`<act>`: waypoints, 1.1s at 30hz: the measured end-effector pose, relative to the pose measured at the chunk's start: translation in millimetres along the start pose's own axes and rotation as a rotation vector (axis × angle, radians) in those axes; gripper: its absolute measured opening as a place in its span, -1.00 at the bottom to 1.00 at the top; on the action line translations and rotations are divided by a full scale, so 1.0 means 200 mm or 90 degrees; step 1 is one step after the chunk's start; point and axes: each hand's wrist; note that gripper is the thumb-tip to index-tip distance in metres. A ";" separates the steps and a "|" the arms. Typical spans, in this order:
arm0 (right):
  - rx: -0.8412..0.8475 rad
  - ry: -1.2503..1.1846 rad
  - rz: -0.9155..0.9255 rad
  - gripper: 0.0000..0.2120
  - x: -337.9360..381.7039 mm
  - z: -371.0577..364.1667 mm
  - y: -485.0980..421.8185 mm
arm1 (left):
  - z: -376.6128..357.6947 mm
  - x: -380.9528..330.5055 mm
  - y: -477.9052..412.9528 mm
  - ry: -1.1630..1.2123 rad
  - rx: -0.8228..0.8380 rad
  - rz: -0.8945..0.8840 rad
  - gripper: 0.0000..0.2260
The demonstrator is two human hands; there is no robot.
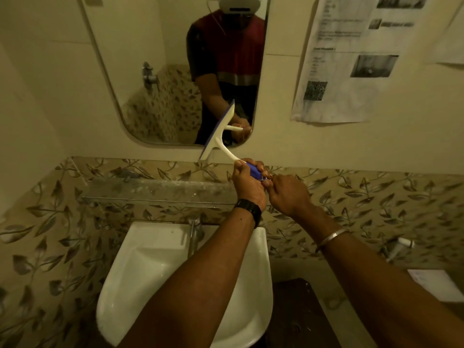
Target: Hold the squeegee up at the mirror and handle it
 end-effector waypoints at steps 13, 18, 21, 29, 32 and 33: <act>0.014 -0.341 -0.018 -0.56 0.26 -0.12 -0.06 | -0.02 -0.20 -0.13 -0.189 0.045 -0.138 -0.66; 0.063 -0.338 -0.057 -0.51 0.17 -0.22 0.01 | 0.06 -0.09 -0.09 -0.206 0.020 -0.106 -0.65; 0.065 -0.327 -0.066 -0.49 0.13 -0.23 0.03 | 0.06 -0.06 -0.06 -0.204 0.015 -0.082 -0.65; -0.017 -0.222 0.035 -0.39 0.24 -0.02 -0.03 | -0.01 -0.25 -0.05 -0.080 0.029 -0.123 -0.66; -0.029 -0.092 0.069 -0.47 0.26 0.11 -0.13 | -0.06 -0.29 -0.09 -0.027 -0.001 -0.128 -0.64; -0.023 -0.062 0.073 -0.50 0.24 0.13 -0.15 | -0.07 -0.28 -0.10 -0.016 -0.007 -0.123 -0.65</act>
Point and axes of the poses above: each hand's wrist, its own y-axis away from the middle knuckle, its own z-axis out of the back of the hand, x = y × z, and after that the axes turned 13 degrees about -z, right-handed
